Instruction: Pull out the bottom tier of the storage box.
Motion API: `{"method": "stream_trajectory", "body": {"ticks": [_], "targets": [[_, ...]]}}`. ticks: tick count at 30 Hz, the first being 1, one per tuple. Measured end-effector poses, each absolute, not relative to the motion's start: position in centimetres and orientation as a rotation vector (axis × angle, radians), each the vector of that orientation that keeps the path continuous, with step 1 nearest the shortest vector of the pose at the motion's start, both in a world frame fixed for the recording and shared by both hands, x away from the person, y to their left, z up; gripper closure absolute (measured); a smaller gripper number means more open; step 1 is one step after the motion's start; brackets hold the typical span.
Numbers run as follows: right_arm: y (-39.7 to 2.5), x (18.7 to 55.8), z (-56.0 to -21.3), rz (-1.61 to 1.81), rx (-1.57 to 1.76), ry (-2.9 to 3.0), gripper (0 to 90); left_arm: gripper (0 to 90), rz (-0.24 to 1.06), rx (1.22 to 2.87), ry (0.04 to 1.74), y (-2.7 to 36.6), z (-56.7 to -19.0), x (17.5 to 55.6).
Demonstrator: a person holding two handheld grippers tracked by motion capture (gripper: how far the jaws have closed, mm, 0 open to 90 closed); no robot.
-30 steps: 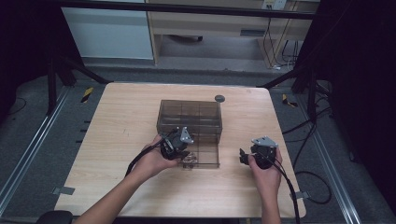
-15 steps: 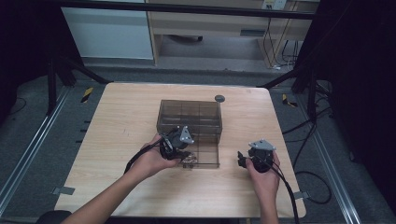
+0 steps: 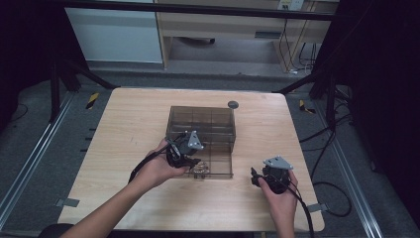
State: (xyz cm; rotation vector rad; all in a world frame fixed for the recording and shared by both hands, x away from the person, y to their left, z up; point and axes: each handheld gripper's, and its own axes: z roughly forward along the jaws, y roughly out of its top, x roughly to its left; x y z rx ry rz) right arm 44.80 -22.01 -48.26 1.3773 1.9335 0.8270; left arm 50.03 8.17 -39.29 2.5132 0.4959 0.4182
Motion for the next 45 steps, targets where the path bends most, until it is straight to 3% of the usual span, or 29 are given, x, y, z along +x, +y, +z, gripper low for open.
{"method": "stream_trajectory", "body": {"ticks": [8, 17, 27, 35, 45], "targets": [[-20.2, 43.4, -47.5, 0.878, 1.306, 1.966, 33.5, 64.1, 0.429, 2.520, 0.499, 8.1, -37.7, 49.9], [-18.2, 42.5, -45.8, 0.966, 1.196, 1.976, 60.4, 65.2, 0.446, 2.497, 0.518, 8.2, -35.8, 50.8], [-16.2, 42.2, -45.8, 1.040, 1.112, 2.071, 84.3, 77.9, 0.464, 2.478, 0.561, 8.9, -34.6, 52.4], [-15.1, 42.1, -45.8, 1.094, 1.070, 2.124, 90.0, 88.7, 0.475, 2.457, 0.606, 9.1, -33.9, 53.6], [-13.9, 42.0, -45.9, 1.114, 1.024, 2.179, 90.0, 89.7, 0.515, 2.432, 0.647, 8.9, -33.6, 54.9]]}}
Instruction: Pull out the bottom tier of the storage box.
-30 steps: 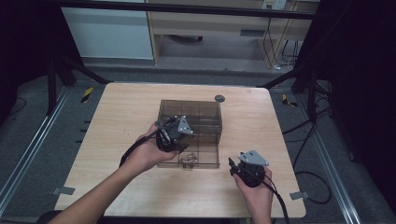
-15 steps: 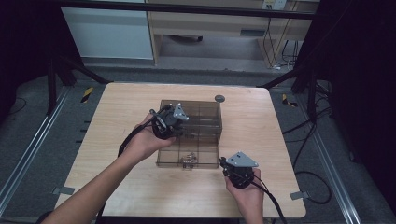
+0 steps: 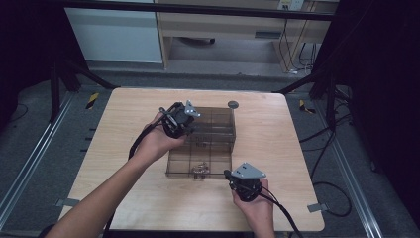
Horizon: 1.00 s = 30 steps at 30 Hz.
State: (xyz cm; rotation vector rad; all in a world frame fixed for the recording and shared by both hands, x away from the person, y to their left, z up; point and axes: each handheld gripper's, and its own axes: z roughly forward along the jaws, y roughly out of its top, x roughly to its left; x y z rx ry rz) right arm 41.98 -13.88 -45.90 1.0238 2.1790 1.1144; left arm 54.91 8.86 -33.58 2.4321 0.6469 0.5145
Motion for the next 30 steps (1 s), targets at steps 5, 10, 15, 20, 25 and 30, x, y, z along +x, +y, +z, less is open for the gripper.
{"method": "stream_trajectory", "body": {"ticks": [5, 10, 15, 20, 25, 30], "targets": [[-13.2, 42.0, -46.1, 1.108, 1.001, 2.216, 90.0, 89.8, 0.535, 2.427, 0.671, 9.0, -33.4, 55.7], [-12.7, 42.1, -46.3, 1.104, 0.982, 2.236, 90.0, 89.9, 0.549, 2.416, 0.709, 9.3, -33.7, 56.6], [-12.3, 42.1, -46.4, 1.109, 0.977, 2.247, 90.0, 90.0, 0.551, 2.393, 0.754, 9.7, -33.9, 57.3], [-11.9, 42.2, -46.6, 1.101, 0.967, 2.264, 90.0, 90.0, 0.551, 2.370, 0.776, 9.7, -34.2, 57.7], [-11.6, 42.2, -46.7, 1.099, 0.963, 2.275, 90.0, 90.0, 0.541, 2.364, 0.793, 9.6, -34.5, 58.1], [-11.5, 42.3, -46.8, 1.092, 0.966, 2.286, 90.0, 90.0, 0.538, 2.350, 0.814, 9.5, -34.7, 58.4]]}}
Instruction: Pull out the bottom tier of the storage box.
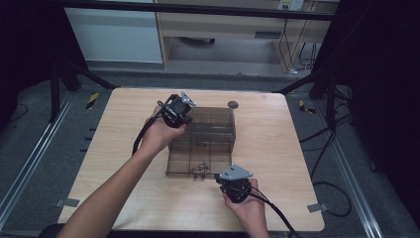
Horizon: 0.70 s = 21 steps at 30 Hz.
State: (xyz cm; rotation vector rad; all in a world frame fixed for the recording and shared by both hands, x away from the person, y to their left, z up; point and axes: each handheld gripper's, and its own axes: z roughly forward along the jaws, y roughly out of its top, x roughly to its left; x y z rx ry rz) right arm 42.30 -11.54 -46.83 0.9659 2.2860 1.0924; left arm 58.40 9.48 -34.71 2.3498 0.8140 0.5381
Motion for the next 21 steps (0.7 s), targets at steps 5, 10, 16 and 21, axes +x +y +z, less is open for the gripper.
{"method": "stream_trajectory", "body": {"ticks": [5, 10, 16, 21], "targets": [[-11.46, 42.30, -46.91, 1.088, 0.959, 2.286, 90.0, 90.0, 0.553, 2.347, 0.824, 9.41, -34.85, 58.57], [-11.34, 42.35, -46.99, 1.086, 0.960, 2.291, 90.0, 90.0, 0.558, 2.329, 0.855, 9.60, -35.10, 58.81], [-11.22, 42.28, -47.02, 1.081, 0.949, 2.297, 90.0, 90.0, 0.562, 2.318, 0.866, 9.54, -35.29, 58.72], [-10.96, 42.29, -47.10, 1.080, 0.944, 2.310, 90.0, 90.0, 0.562, 2.302, 0.882, 9.76, -35.69, 58.73]]}}
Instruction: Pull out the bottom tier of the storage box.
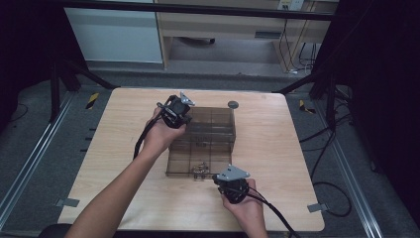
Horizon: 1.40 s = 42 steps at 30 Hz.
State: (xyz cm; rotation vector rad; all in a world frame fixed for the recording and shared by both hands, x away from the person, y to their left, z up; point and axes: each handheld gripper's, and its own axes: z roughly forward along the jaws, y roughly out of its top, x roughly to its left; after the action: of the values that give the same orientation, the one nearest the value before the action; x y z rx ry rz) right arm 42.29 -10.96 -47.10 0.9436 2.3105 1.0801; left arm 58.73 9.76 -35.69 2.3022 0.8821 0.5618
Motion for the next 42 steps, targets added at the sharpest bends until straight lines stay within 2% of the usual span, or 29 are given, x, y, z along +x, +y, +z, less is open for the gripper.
{"method": "stream_trajectory", "body": {"ticks": [20, 42], "targets": [[-10.2, 43.0, -48.0, 1.050, 0.939, 2.357, 90.0, 90.0, 0.537, 2.327, 0.902, 9.5, -37.9, 59.1], [-10.1, 43.7, -48.7, 1.035, 0.954, 2.377, 90.0, 90.0, 0.526, 2.326, 0.922, 9.6, -38.5, 59.1]]}}
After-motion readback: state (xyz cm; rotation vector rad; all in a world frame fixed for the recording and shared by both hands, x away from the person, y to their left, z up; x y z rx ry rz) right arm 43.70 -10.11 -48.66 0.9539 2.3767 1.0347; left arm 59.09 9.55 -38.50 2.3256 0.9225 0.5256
